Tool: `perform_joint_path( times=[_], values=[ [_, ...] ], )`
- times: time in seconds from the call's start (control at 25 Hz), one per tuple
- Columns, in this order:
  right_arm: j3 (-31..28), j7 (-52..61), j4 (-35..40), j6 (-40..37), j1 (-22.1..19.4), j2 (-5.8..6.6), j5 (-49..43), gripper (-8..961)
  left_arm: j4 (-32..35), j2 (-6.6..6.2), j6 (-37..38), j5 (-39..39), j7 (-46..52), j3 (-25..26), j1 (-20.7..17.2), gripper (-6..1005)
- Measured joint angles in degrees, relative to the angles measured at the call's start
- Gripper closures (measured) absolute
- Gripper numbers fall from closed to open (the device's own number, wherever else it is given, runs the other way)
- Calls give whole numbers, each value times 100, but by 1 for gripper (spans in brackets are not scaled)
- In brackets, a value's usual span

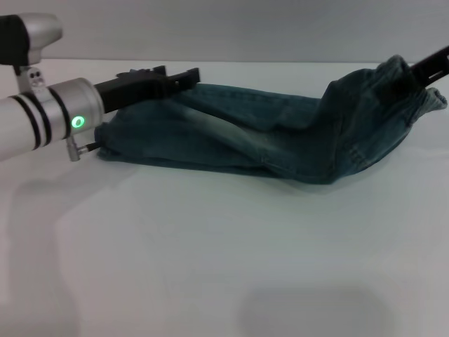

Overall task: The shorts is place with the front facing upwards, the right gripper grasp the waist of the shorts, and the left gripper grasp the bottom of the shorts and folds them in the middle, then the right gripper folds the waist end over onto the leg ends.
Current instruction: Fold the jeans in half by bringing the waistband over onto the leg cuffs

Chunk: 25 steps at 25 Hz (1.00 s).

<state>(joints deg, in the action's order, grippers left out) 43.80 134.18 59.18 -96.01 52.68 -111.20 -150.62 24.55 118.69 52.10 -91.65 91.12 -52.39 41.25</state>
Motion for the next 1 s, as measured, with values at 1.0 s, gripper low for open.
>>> perform_joint_path(
  times=[1.0],
  values=[
    [32, -39, 420, -1018, 1250, -29, 411, 900, 88, 18, -588, 456, -270, -2113, 124, 169]
  ],
)
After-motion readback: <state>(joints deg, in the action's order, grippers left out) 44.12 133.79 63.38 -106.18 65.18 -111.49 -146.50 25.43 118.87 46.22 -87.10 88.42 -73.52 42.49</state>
